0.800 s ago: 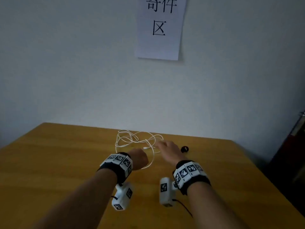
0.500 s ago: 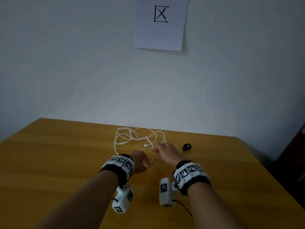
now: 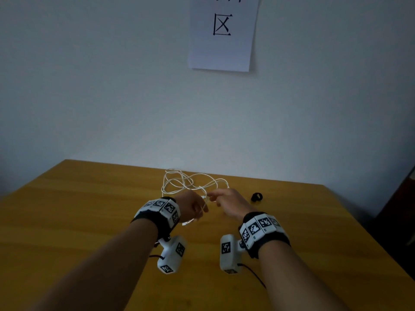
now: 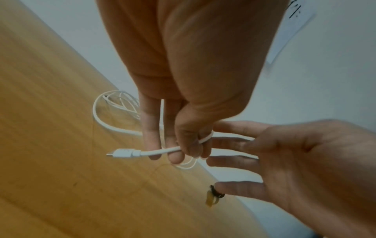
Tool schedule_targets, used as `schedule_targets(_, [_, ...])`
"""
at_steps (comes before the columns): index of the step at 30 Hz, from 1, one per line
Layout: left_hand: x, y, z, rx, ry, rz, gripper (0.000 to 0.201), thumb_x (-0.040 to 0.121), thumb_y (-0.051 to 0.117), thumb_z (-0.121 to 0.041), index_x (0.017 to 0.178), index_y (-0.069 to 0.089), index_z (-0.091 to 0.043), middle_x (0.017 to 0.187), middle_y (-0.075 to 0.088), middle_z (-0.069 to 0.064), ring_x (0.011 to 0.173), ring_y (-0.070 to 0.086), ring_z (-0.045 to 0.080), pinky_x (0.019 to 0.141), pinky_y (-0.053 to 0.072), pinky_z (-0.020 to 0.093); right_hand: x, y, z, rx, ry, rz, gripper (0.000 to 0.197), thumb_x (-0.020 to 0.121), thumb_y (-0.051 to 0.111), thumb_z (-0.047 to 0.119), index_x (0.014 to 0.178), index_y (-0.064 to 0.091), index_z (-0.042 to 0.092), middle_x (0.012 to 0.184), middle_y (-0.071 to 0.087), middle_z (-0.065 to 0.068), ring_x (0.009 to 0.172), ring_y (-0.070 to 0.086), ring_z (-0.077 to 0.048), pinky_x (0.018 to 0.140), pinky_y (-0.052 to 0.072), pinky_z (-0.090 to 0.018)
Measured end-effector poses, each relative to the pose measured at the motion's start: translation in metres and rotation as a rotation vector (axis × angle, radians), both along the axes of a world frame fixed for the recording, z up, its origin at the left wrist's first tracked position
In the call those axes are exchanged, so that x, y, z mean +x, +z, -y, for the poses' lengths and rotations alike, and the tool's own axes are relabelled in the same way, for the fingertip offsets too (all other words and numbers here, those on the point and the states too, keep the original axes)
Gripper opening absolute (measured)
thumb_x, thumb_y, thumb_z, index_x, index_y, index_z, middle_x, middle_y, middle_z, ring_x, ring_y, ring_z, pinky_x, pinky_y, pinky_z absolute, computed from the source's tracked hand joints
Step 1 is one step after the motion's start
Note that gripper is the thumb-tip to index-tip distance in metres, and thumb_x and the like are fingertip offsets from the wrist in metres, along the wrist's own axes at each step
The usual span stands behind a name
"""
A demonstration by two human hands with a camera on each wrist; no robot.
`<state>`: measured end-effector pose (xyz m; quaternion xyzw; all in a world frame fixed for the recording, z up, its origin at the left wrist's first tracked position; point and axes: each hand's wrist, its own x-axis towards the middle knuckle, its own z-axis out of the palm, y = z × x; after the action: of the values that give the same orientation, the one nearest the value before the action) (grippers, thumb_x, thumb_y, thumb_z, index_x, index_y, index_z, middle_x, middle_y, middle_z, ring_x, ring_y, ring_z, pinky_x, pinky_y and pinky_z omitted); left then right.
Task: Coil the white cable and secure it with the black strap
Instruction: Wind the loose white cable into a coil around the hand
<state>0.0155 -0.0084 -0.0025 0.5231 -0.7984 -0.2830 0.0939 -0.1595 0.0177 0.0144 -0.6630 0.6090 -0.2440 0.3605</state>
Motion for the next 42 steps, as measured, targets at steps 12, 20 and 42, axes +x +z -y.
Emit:
schedule_targets(12, [0.017,0.073,-0.036,0.239,-0.076,-0.575,0.024,0.091,0.051,0.012,0.103,0.066,-0.003,0.088,0.072,0.009,0.073,0.067,0.02,0.068,0.056,0.033,0.001,0.029,-0.016,-0.312,0.044,-0.069,0.029,0.101,0.062,0.016,0.127,0.064,0.028,0.143,0.056,0.008,0.132,0.05,-0.011,0.1,0.037,-0.026])
schedule_targets(20, [0.017,0.101,-0.05,0.309,-0.098,-1.118,0.018,0.096,0.041,0.01,0.098,0.052,-0.003,0.095,0.071,0.019,0.076,0.067,0.03,0.078,0.056,0.042,0.011,0.032,-0.025,-0.297,0.027,-0.107,0.014,0.098,0.056,0.02,0.108,0.066,0.017,0.101,0.063,0.003,0.094,0.06,-0.016,0.076,0.042,-0.025])
schedule_targets(42, [0.011,0.083,-0.039,-0.298,0.179,-0.464,0.043,0.101,0.035,-0.014,0.144,0.031,-0.013,0.109,0.075,0.0,0.079,0.073,0.013,0.066,0.054,0.027,0.018,0.037,-0.041,-0.198,0.176,0.014,0.028,0.097,0.068,0.041,0.113,0.077,0.02,0.072,0.07,0.004,0.051,0.061,0.008,0.061,0.044,-0.017])
